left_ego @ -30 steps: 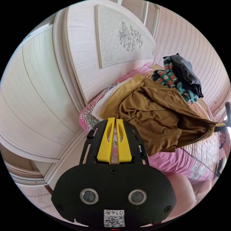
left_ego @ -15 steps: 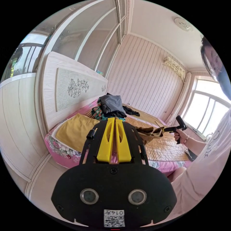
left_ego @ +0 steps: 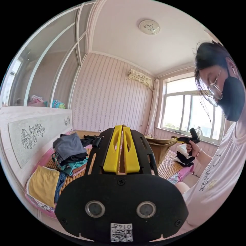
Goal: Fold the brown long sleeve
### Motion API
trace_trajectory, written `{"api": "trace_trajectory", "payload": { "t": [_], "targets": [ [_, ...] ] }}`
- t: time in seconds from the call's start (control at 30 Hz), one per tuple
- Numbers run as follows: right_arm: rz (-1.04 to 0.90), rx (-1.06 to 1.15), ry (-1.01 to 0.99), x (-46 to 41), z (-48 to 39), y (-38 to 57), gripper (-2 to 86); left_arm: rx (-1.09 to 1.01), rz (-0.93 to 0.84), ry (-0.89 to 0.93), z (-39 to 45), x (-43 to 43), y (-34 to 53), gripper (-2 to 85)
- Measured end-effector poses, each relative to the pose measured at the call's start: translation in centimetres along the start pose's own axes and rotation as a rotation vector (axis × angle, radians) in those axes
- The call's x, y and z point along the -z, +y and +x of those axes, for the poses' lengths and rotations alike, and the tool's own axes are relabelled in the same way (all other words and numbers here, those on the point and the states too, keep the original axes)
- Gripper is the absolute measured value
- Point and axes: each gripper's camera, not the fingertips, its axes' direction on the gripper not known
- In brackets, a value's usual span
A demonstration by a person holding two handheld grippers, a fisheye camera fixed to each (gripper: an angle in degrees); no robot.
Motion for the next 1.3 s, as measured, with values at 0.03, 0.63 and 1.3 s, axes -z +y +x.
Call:
{"api": "trace_trajectory", "payload": {
  "t": [0.03,0.63,1.3],
  "targets": [
    [0.051,0.027,0.012,3.0,-0.5,0.2,0.8,-0.041,0.015,-0.002,1.6,-0.5,-1.2,-1.0],
    [0.380,0.390,0.055,33.7,-10.7,-3.7,0.7,-0.199,0.344,0.198,12.2,1.8,-15.7,-1.0],
    [0.198,0.367,0.039,37.1,-7.4,-10.8,-0.1,-0.174,0.365,0.209,11.3,-5.0,-20.6,-1.0]
  ]
}}
